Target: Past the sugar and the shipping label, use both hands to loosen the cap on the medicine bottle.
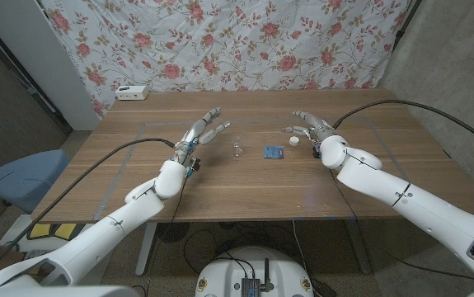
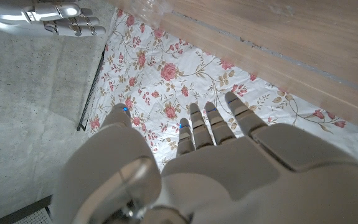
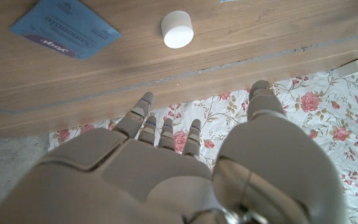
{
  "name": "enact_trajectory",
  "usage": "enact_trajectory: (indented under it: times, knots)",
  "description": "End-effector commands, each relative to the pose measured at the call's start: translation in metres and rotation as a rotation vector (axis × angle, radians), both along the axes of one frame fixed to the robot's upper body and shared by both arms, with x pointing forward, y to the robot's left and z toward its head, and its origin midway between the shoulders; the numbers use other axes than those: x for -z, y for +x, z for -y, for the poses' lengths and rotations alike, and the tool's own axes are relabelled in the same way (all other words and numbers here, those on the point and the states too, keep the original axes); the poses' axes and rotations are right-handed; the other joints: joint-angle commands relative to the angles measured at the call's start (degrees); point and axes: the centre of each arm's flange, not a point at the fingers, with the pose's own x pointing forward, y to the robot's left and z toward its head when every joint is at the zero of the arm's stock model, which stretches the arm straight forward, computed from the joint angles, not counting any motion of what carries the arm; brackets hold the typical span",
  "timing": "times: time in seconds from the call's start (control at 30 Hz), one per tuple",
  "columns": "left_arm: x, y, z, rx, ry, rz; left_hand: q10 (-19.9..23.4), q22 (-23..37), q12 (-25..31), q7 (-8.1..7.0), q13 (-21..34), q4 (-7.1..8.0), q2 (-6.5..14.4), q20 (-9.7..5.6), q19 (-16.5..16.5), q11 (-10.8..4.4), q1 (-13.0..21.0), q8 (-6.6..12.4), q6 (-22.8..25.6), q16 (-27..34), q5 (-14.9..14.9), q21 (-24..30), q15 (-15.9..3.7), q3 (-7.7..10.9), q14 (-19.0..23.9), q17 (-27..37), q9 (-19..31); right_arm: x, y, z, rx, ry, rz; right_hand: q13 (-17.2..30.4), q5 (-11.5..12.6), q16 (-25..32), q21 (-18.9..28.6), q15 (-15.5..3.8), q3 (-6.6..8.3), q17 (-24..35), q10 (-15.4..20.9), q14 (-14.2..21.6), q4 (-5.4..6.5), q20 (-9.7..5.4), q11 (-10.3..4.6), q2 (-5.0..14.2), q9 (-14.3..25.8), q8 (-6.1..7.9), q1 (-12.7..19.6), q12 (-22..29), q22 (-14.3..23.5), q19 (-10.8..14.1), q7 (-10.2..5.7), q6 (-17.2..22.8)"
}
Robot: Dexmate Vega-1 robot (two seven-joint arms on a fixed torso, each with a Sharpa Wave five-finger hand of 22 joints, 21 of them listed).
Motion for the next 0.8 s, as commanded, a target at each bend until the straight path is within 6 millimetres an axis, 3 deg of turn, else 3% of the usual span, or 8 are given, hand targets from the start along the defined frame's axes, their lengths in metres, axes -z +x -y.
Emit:
enact_trajectory:
  times: [0.03, 0.33, 0.43, 0.77, 0.8]
  knots:
    - [-0.007, 0.013, -0.006, 0.029, -0.065, 0.006, -0.4, 0.1, 0.1, 1.37, 0.1, 0.25, 0.4, -0.83, 0.7, 0.42, -0.2, 0.04, 0.4, 0.0, -0.1, 0.3, 0.45, -0.33, -0.4, 0.2, 0.0, 0.002, 0.003, 0.013, -0.085, 0.113, 0.053, -0.1, -0.2, 0.5, 0.4, -1.09, -0.21, 0.1, -0.1, -0.1, 0.51, -0.83, -0.47, -0.10, 0.1, -0.21, -0.9, 0.3, 0.2, 0.2, -0.31, -1.2]
    - [-0.004, 0.012, -0.006, 0.042, -0.140, 0.013, -1.2, 0.1, 0.1, 2.74, 0.0, 0.43, 0.5, -1.70, 1.8, 0.84, -0.9, 0.64, 2.1, 0.0, -0.2, 0.4, 0.85, -0.67, -1.2, 0.2, 0.1, 0.004, 0.005, 0.020, -0.151, 0.210, 0.092, -0.3, -0.4, 0.8, 0.5, -2.91, -0.84, -0.1, 0.4, 0.4, 0.97, -2.33, -2.44, 0.20, -0.2, 0.05, -2.6, 0.3, 0.1, 0.9, 1.17, -2.5]
    - [0.002, 0.011, -0.007, 0.058, -0.188, 0.008, -1.4, 0.1, 0.0, 3.10, 0.0, 0.44, 0.5, -1.83, 2.1, 1.06, -1.0, 0.68, 2.3, 0.0, -0.2, 0.5, 1.21, -0.73, -1.4, 0.2, 0.1, 0.005, 0.007, 0.023, -0.187, 0.264, 0.113, -0.3, -0.4, 0.9, 0.6, -3.48, -1.04, -0.1, 0.8, 0.6, 1.27, -2.67, -2.43, 0.47, -0.3, 0.14, -3.3, 0.4, 0.1, 1.1, 1.92, -2.7]
    - [0.016, 0.008, -0.010, 0.075, -0.303, -0.010, -2.5, 0.1, -0.1, 3.33, 0.0, 0.48, 0.9, -1.70, 1.7, 2.00, -1.3, 0.31, 1.8, -0.1, -0.2, 0.1, 1.88, -0.82, -2.1, 0.2, 0.1, 0.018, 0.015, 0.035, -0.275, 0.449, 0.165, -0.5, -0.7, 1.3, 0.6, -4.06, -1.63, 0.0, 2.4, 1.3, 2.93, -3.02, -2.51, 2.10, -0.4, 0.68, -6.4, 0.7, 0.1, 1.6, 2.13, -2.1]
    - [0.017, 0.008, -0.011, 0.075, -0.303, -0.021, -2.5, 0.2, 0.0, 3.39, 0.0, 0.49, 1.8, -1.56, 1.7, 2.03, -1.1, 0.23, 1.6, 0.0, -0.2, 0.0, 1.96, -0.38, -2.2, 0.2, 0.1, 0.022, 0.017, 0.037, -0.283, 0.497, 0.170, -0.5, -0.7, 1.3, 0.6, -4.10, -1.69, 0.0, 2.6, 1.5, 3.08, -3.03, -2.49, 2.24, -0.4, 0.73, -6.7, 0.8, 0.1, 1.7, 2.25, -2.0]
